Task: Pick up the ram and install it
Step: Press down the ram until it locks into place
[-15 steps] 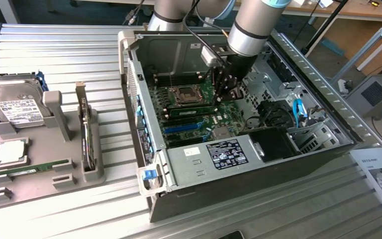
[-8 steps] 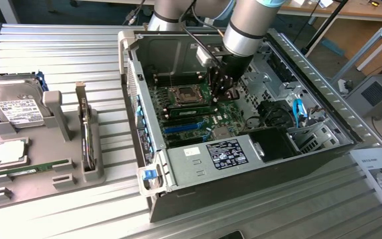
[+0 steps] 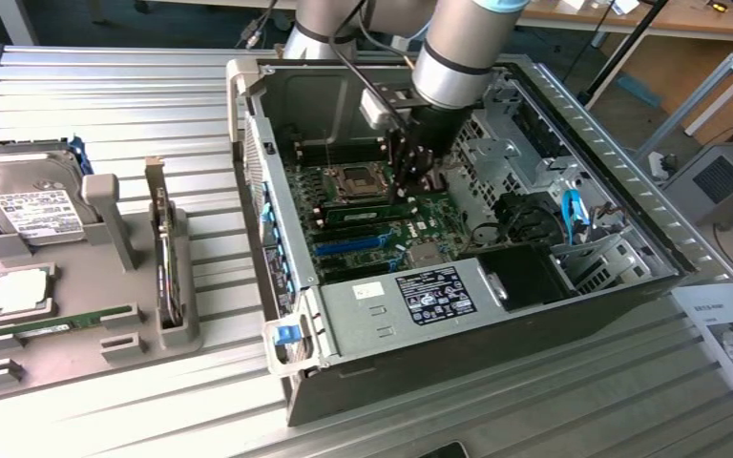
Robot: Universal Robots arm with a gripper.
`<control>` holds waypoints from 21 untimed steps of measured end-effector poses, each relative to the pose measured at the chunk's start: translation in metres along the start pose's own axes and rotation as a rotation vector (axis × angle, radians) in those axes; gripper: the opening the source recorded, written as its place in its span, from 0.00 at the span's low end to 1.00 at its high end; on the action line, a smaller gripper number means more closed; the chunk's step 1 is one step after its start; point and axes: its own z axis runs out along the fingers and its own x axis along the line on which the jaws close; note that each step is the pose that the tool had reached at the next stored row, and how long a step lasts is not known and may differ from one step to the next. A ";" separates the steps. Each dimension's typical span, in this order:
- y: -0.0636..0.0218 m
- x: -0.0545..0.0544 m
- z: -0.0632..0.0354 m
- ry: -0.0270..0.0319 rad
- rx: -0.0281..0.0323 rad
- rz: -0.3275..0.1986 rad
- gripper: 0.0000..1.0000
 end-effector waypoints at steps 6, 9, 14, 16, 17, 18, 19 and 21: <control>0.0137 -0.001 0.0003 0.0006 0.0073 0.000 0.11; 0.0190 -0.001 0.0005 0.0008 0.0104 0.000 0.11; 0.0264 -0.002 0.0007 0.0010 0.0151 0.000 0.11; 0.0278 -0.002 0.0007 0.0012 0.0158 0.000 0.11; 0.0289 -0.002 0.0007 0.0012 0.0162 0.000 0.11; 0.0305 -0.002 0.0007 0.0012 0.0170 0.000 0.11; 0.0322 -0.002 0.0008 0.0013 0.0179 0.000 0.11; 0.0341 -0.002 0.0008 0.0013 0.0189 0.000 0.11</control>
